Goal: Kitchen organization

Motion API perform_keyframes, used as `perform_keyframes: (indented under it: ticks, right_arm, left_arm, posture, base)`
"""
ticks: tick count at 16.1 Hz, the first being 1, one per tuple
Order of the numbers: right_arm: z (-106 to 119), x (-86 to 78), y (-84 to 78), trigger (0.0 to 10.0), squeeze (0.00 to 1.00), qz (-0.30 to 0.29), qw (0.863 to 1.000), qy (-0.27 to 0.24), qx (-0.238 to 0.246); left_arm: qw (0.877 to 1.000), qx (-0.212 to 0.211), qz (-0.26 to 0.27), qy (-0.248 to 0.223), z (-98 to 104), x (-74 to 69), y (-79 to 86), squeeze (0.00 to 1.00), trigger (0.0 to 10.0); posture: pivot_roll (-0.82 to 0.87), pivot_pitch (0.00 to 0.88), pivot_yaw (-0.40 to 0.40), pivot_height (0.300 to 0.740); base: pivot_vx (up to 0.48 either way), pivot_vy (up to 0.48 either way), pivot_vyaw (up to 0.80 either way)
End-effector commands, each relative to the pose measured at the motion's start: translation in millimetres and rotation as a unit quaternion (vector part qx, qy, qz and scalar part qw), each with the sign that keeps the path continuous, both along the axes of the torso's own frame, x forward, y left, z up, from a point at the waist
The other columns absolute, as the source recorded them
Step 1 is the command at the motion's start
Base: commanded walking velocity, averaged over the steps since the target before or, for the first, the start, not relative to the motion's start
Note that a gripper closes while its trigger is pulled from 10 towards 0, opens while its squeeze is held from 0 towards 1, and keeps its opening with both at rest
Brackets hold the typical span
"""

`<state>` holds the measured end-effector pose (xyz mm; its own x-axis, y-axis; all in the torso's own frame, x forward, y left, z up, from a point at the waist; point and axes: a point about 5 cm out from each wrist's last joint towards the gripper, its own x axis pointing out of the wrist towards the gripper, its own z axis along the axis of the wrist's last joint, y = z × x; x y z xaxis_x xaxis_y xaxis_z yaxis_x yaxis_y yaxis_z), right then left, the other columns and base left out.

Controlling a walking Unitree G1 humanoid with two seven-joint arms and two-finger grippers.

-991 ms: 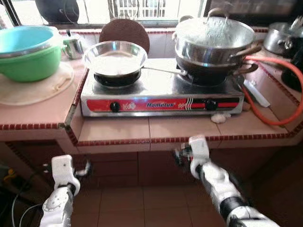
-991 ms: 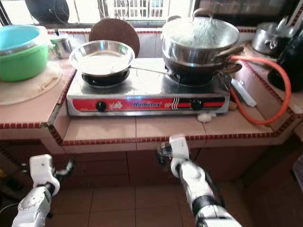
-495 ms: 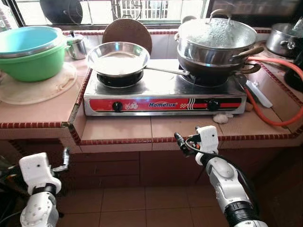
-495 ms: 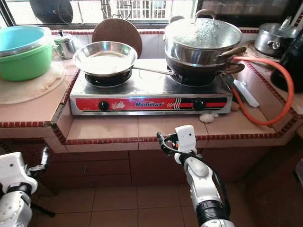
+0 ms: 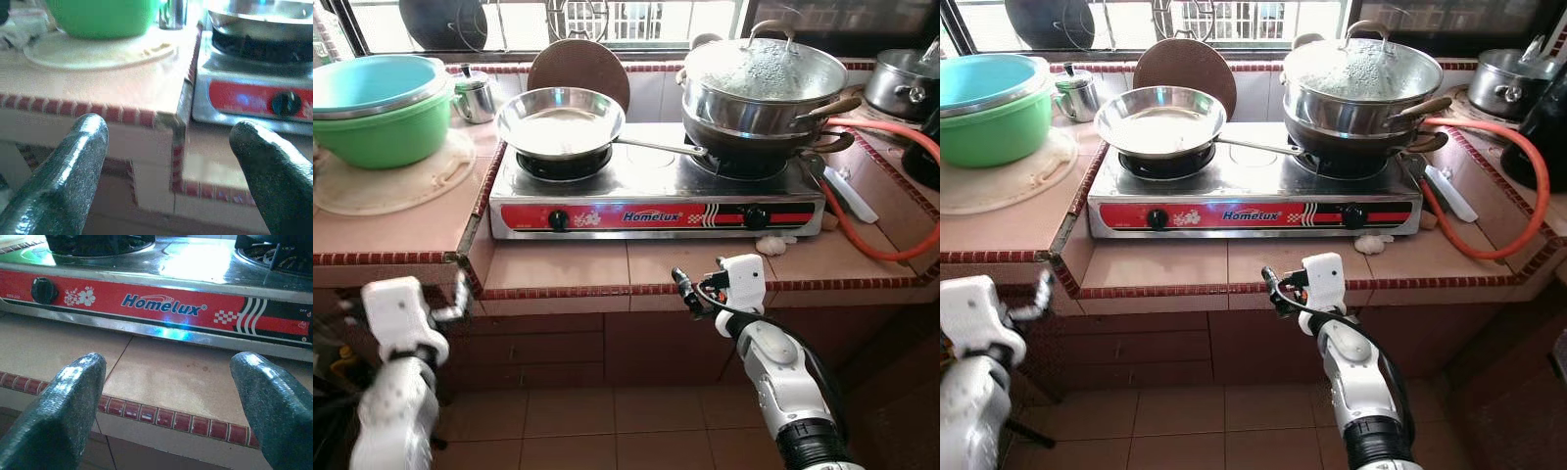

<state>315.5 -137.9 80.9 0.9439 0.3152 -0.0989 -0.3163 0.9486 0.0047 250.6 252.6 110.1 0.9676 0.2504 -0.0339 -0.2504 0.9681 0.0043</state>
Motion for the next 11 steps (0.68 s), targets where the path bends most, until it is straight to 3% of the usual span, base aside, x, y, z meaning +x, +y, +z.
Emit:
perform_keyframes:
  ticks: [1, 4, 11]
  right_arm:
    - [4.6, -0.7, 0.6, 10.0, 0.00, -0.002, 1.000, -0.004, 0.003]
    - [5.0, -2.7, 1.9, 10.0, 0.00, -0.004, 1.000, -0.002, 0.006]
    - [7.0, -1.9, 5.2, 10.0, 0.00, -0.008, 1.000, 0.008, 0.013]
  left_arm:
    - [1.000, -0.002, 0.000, 0.015, -2.7, -1.3, 4.5, 0.00, 10.0]
    - [1.000, -0.001, -0.009, 0.019, -4.3, -1.0, 2.3, 0.00, 10.0]
    - [0.999, -0.021, -0.032, 0.013, 1.0, 14.9, -3.8, 0.00, 10.0]
  posture:
    - [-0.06, 0.005, 0.025, 0.740]
    - [-0.07, 0.006, 0.033, 0.740]
    - [-0.07, 0.003, 0.035, 0.740]
  base:
    - [0.000, 0.000, 0.00]
    - [0.000, 0.000, 0.00]
    - [0.000, 0.000, 0.00]
